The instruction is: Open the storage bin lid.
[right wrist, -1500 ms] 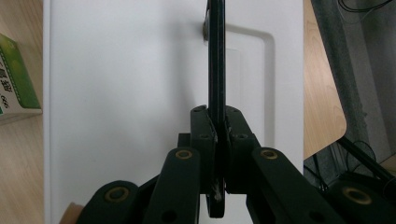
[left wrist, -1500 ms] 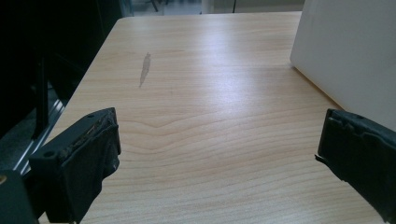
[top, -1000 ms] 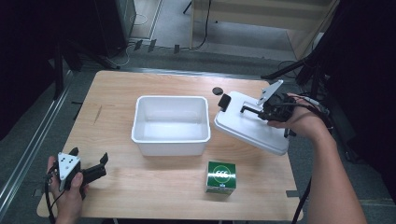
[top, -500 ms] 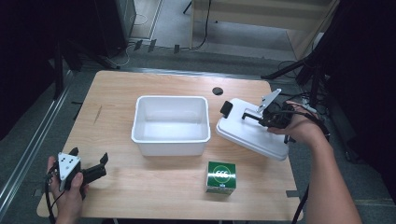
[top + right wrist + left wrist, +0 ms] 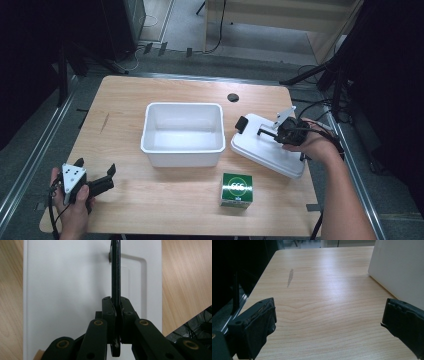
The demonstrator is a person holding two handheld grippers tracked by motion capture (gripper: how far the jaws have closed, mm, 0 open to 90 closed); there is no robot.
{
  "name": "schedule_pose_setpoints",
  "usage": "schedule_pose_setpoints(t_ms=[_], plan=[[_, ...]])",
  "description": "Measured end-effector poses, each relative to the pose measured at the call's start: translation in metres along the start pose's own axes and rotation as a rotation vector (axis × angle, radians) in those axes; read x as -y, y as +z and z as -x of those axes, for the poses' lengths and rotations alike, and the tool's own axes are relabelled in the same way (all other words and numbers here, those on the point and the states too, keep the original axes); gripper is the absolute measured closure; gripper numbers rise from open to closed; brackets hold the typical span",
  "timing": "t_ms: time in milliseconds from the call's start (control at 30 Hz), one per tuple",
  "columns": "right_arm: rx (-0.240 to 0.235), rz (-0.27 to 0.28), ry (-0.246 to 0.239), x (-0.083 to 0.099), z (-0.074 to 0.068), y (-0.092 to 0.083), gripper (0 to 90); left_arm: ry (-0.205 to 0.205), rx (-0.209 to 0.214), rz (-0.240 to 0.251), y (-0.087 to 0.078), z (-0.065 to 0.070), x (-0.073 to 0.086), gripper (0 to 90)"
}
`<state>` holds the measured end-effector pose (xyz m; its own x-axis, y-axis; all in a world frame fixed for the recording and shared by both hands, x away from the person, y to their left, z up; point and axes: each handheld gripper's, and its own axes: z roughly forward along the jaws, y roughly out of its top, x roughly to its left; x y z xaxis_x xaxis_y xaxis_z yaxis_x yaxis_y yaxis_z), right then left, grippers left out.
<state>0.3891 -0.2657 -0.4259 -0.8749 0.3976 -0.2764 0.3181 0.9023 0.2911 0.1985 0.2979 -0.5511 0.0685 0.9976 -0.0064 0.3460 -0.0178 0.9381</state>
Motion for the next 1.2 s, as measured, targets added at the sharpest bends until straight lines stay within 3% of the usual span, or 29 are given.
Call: schedule_pose_setpoints(t_ms=[600, 1000, 1067, 1200], plan=[[0.001, -0.025, 0.011, 0.007, -0.008, 0.028, 85.5, -0.001, -0.009, 0.001, 0.0, 0.0, 0.0, 0.0], [0.006, -0.024, 0.009, 0.005, -0.018, 0.037, 85.0, -0.007, -0.009, -0.006, -0.001, -0.001, 0.0, 0.0], [0.018, -0.016, 0.02, 0.005, -0.019, 0.036, 79.9, -0.009, -0.009, -0.007, 0.0, -0.001, 0.0, 0.0], [-0.005, -0.007, 0.01, 0.002, -0.025, 0.03, 65.2, -0.009, -0.011, -0.006, 0.0, -0.001, 0.0, 0.0]])
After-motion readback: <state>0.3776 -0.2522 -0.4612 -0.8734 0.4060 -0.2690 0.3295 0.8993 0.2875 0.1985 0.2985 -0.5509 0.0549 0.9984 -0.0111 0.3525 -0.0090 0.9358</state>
